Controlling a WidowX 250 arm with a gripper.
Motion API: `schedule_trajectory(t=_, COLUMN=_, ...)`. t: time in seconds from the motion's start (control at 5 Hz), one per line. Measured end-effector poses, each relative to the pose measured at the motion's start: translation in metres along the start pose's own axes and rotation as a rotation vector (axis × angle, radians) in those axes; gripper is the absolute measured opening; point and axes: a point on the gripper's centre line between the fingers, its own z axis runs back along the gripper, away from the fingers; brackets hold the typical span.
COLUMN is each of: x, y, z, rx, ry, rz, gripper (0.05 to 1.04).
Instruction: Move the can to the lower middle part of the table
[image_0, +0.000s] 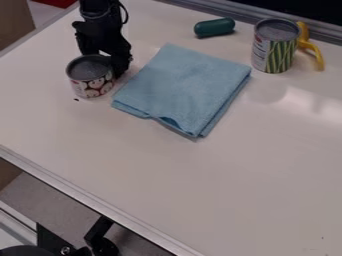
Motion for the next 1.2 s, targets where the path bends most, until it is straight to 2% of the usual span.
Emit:
schedule_trajectory(t=0.2, x=-0.016, y=-0.003, z=0.003, rx=-0.014, ry=0.008, rz=-0.014, gripper=1.0)
schedule_trajectory(t=0.8, x=-0.078, y=-0.027, z=0.02, rx=0.001, ry=0.027, rz=0.047, gripper=1.0)
schedule_trajectory(t=1.0, x=-0.091, y=-0.039, z=0.024, rx=-0.004, ry=0.039, rz=0.036, gripper=1.0)
schedule_trajectory(t=1.2, x=-0.091, y=-0.044, z=0.025, rx=-0.019, ry=0.042, rz=0.059, gripper=1.0)
